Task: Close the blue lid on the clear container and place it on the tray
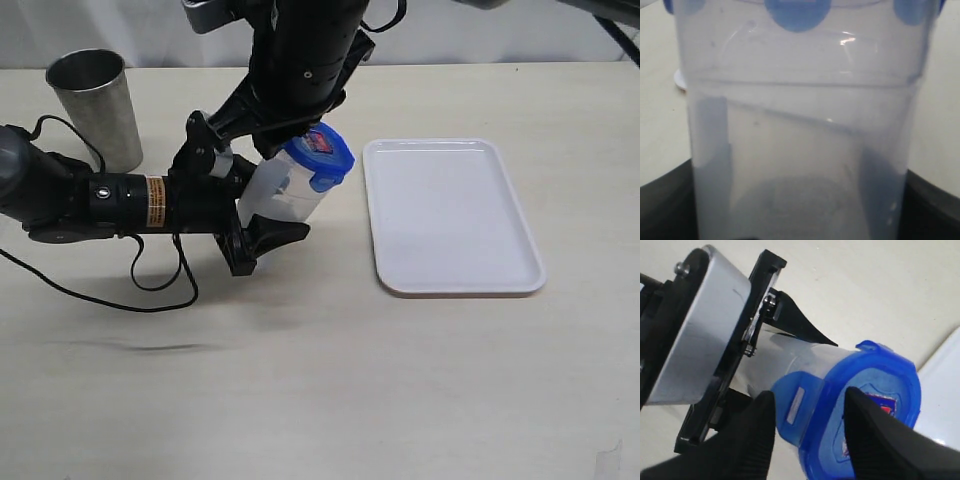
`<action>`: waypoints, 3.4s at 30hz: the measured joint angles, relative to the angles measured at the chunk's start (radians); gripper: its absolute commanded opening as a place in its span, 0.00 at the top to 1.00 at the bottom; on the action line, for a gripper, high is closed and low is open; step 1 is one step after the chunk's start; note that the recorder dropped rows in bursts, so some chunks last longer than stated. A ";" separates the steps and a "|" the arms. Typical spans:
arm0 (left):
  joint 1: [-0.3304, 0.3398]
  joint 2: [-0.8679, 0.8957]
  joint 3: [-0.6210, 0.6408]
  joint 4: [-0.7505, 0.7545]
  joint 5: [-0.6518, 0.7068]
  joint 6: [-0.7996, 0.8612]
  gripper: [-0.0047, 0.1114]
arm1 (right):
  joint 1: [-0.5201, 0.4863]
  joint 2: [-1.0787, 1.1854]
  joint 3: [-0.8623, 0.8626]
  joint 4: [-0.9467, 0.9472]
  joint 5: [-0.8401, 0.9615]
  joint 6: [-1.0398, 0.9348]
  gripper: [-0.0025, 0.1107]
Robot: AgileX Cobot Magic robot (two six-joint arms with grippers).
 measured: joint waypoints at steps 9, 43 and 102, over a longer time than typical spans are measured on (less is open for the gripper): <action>0.000 0.000 0.000 -0.002 0.006 -0.004 0.96 | 0.090 0.034 -0.010 -0.222 0.037 0.023 0.71; 0.000 0.000 0.000 -0.006 -0.018 0.003 0.96 | 0.108 -0.622 0.707 -0.124 -0.731 -0.028 0.94; 0.000 0.000 0.000 0.000 -0.021 0.007 0.96 | 0.108 -1.801 1.291 0.038 -0.926 -0.015 0.94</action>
